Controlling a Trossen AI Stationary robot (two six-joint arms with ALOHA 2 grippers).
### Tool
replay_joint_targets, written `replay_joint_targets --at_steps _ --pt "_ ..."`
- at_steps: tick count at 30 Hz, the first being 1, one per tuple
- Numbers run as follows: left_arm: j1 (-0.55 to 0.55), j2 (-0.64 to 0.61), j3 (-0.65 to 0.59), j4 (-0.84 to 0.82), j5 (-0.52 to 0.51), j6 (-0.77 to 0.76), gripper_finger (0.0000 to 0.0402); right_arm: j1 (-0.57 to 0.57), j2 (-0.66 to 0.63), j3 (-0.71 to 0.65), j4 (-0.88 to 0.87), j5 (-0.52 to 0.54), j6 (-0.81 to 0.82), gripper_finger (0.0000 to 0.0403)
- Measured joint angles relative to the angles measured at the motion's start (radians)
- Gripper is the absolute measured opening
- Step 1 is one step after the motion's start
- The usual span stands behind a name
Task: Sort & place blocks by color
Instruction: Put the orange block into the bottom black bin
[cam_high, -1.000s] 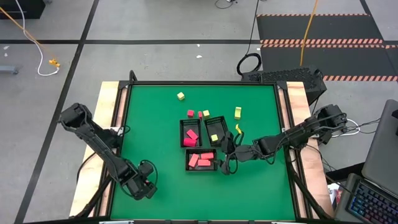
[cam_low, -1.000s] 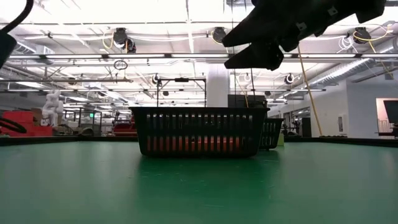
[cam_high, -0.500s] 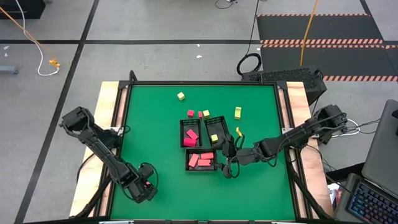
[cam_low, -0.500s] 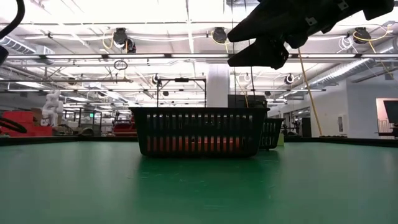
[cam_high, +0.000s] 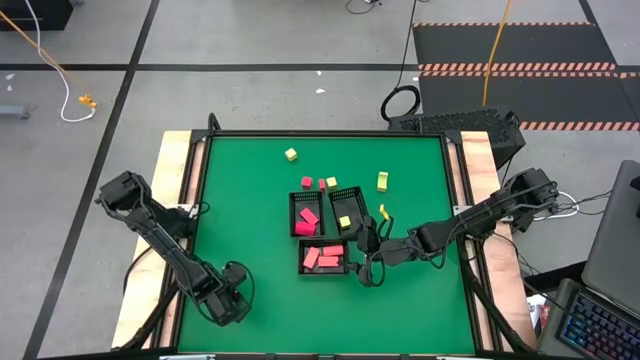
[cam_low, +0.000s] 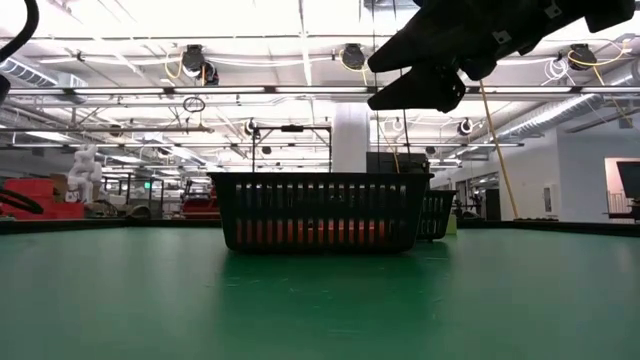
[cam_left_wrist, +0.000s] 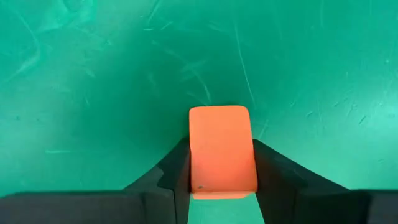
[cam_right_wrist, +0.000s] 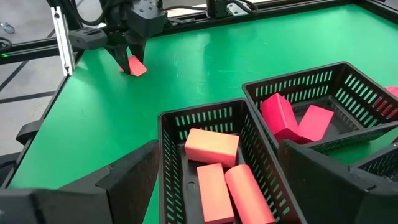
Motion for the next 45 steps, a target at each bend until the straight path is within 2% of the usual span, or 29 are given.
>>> replay_joint_targets --at_steps 10,15,21,35,45 --pt "0.042 -0.012 0.022 -0.008 0.005 0.127 0.0130 -0.001 0.000 0.000 -0.001 0.001 0.000 0.0320" --pt "0.100 -0.041 0.086 -0.040 -0.114 0.251 0.0130 -0.001 0.000 0.000 -0.001 0.001 0.000 0.0320" --pt "0.175 -0.044 0.166 -0.051 -0.186 0.426 0.0130 -0.001 0.000 0.000 -0.002 0.001 0.000 0.0320" --pt "0.313 -0.045 0.370 -0.054 -0.292 0.815 0.0130 -0.001 0.000 0.000 -0.040 -0.001 0.008 0.0320" --pt "0.389 -0.045 0.418 0.127 -0.341 1.115 0.0130 0.000 -0.004 0.000 -0.133 -0.003 0.054 0.0320"
